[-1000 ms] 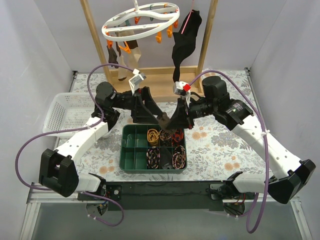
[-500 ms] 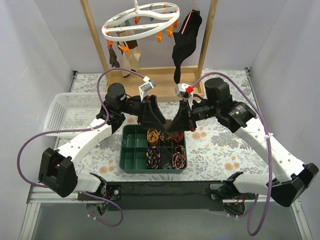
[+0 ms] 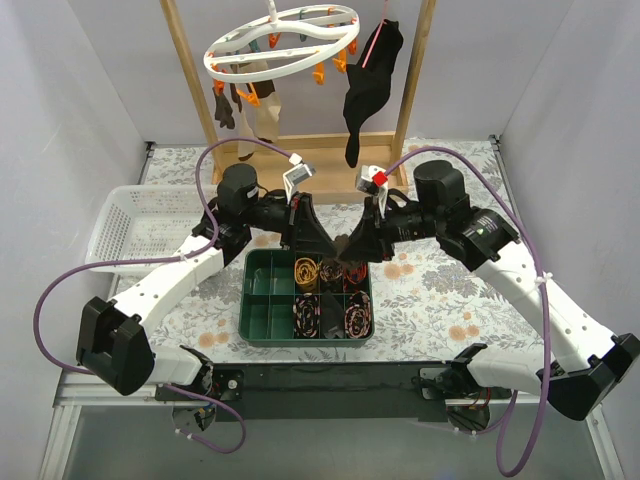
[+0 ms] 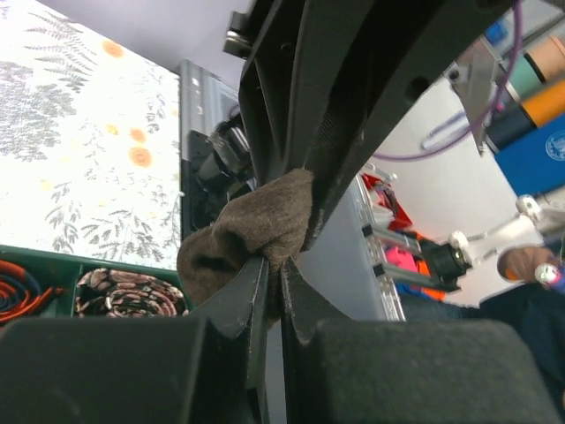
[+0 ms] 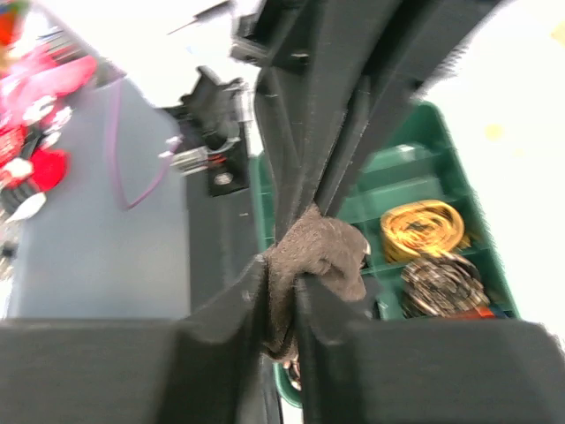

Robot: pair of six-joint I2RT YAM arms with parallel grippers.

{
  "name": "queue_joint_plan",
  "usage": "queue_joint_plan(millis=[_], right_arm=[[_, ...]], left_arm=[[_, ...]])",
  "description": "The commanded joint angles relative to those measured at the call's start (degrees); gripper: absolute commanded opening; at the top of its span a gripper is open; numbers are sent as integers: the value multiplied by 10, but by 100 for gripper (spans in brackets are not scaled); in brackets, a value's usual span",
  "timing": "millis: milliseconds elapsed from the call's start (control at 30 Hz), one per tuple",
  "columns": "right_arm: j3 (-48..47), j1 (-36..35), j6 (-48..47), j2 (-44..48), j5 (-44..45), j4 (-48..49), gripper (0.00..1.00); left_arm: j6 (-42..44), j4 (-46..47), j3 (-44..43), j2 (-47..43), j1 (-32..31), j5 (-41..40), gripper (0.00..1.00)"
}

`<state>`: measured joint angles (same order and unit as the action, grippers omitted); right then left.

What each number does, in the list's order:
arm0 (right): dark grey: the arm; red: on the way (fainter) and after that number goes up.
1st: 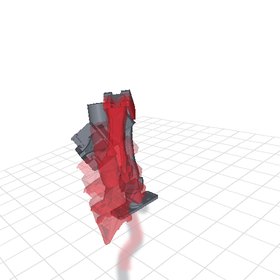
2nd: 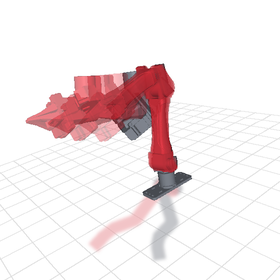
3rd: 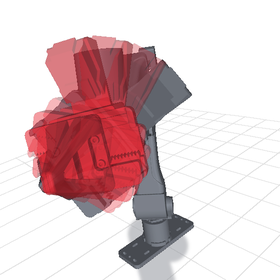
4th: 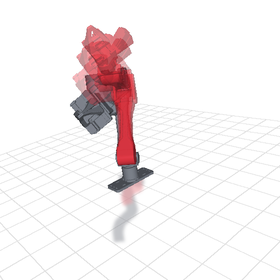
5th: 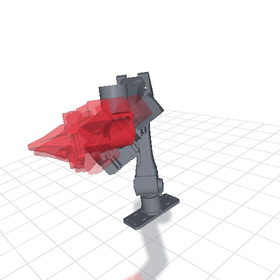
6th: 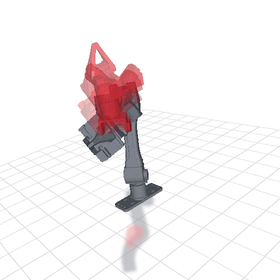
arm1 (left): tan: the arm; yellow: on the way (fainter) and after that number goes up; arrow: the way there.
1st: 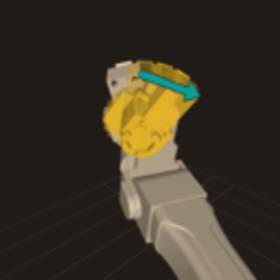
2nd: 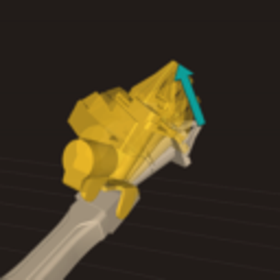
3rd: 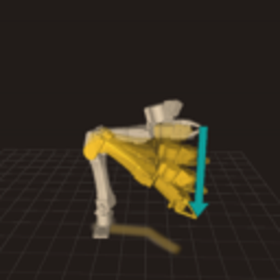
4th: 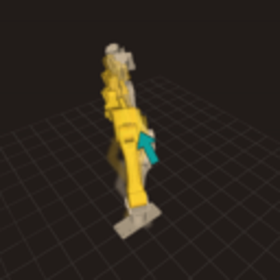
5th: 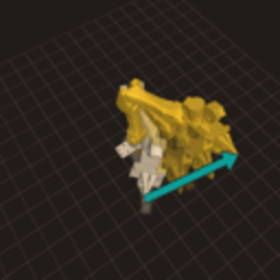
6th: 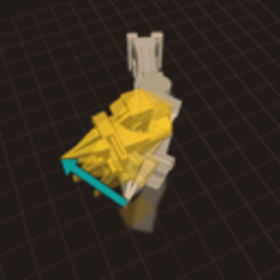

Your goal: Remove the socks clipped to the hanger

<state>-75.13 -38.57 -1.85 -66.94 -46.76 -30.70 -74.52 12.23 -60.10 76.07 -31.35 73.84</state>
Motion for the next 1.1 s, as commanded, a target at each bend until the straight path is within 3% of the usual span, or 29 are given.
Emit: queue_joint_plan(millis=[0,233,300,367,467,567,733,900,1067], right_arm=[[8,2,42,27,177,14,30],[31,2,118,51,388,12,43],[36,2,147,56,423,7,53],[36,2,168,55,486,-9,73],[27,2,215,44,582,-50,86],[14,5,231,25,611,-79,98],[5,17,211,20,526,-91,98],[29,19,189,47,534,-87,98],[27,33,189,37,572,-109,98]], left_arm=[[110,-176,-62,-9,-5,-68,0],[112,-222,-68,-5,45,-177,0],[90,-224,-65,-8,81,-200,0],[63,-233,-61,-14,111,-249,0],[29,-255,-48,-40,179,-334,0],[-13,-258,-23,-81,240,-398,0],[-20,-356,-40,-105,293,-555,0],[-26,-394,-20,-132,356,-695,0],[-60,-417,-12,-96,385,-749,0]])
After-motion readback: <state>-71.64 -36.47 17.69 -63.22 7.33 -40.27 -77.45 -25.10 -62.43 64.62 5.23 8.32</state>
